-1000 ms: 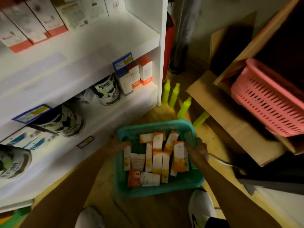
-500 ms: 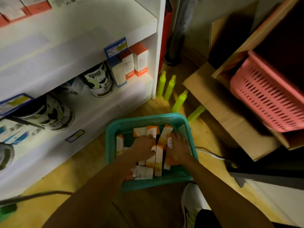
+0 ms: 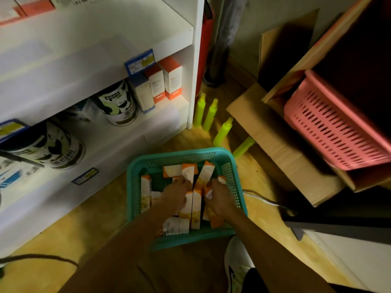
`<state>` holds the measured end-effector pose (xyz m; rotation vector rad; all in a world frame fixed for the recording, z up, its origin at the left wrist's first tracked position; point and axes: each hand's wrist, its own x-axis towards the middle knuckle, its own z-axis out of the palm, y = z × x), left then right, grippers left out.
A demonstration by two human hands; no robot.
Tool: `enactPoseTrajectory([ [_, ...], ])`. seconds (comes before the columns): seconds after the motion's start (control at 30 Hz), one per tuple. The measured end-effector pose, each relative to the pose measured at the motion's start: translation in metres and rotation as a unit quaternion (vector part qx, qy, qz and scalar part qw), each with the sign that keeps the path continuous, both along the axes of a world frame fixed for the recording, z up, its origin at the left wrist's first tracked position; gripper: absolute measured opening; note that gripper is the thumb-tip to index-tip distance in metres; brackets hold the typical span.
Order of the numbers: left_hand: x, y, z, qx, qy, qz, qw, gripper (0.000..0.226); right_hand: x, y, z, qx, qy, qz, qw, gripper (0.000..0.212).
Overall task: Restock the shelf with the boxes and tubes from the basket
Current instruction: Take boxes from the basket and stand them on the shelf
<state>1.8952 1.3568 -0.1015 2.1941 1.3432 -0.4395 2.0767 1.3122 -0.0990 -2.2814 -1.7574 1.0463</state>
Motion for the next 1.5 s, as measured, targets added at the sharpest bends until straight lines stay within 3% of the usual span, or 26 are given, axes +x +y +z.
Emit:
enactPoseTrajectory([
  [0.17, 0.002, -0.013, -0.001, -0.008, -0.008, -0.010, 1.000, 0.080, 0.005, -0.004, 0.009, -0.006, -0.022, 0.038, 0.999, 0.057],
  [0.27, 0.002, -0.006, 0.002, -0.007, 0.010, 0.000, 1.000, 0.088, 0.009, 0.000, 0.025, -0.029, -0.036, 0.058, 0.997, 0.056],
  [0.37, -0.001, -0.001, 0.005, -0.007, 0.029, -0.045, 0.999, 0.071, 0.017, -0.004, 0.044, -0.030, -0.024, 0.106, 0.994, 0.046],
  [0.47, -0.006, -0.003, 0.012, -0.053, 0.027, -0.046, 0.997, 0.078, 0.025, -0.006, 0.055, -0.078, -0.006, 0.145, 0.986, 0.048],
  [0.63, -0.015, 0.005, 0.059, -0.073, -0.075, -0.011, 0.994, 0.058, 0.021, 0.011, 0.087, -0.169, -0.086, 0.240, 0.952, 0.044],
  [0.77, -0.032, 0.020, 0.126, -0.048, -0.124, 0.033, 0.991, 0.043, 0.007, 0.017, 0.126, -0.074, -0.072, 0.207, 0.973, 0.022],
  [0.93, -0.064, 0.028, 0.200, -0.010, -0.126, 0.000, 0.992, 0.023, -0.019, 0.033, 0.198, 0.019, -0.031, 0.135, 0.990, 0.035],
  [1.03, -0.085, 0.030, 0.249, 0.042, -0.127, 0.058, 0.989, 0.044, -0.037, 0.039, 0.246, 0.081, -0.004, 0.103, 0.991, 0.041],
  [1.23, -0.130, 0.023, 0.338, 0.159, -0.119, 0.078, 0.977, 0.061, -0.074, 0.037, 0.324, 0.169, 0.072, 0.062, 0.981, 0.047],
  [1.5, -0.168, 0.004, 0.433, 0.226, -0.144, 0.121, 0.956, 0.050, -0.116, 0.027, 0.416, 0.256, 0.153, 0.123, 0.947, 0.040],
])
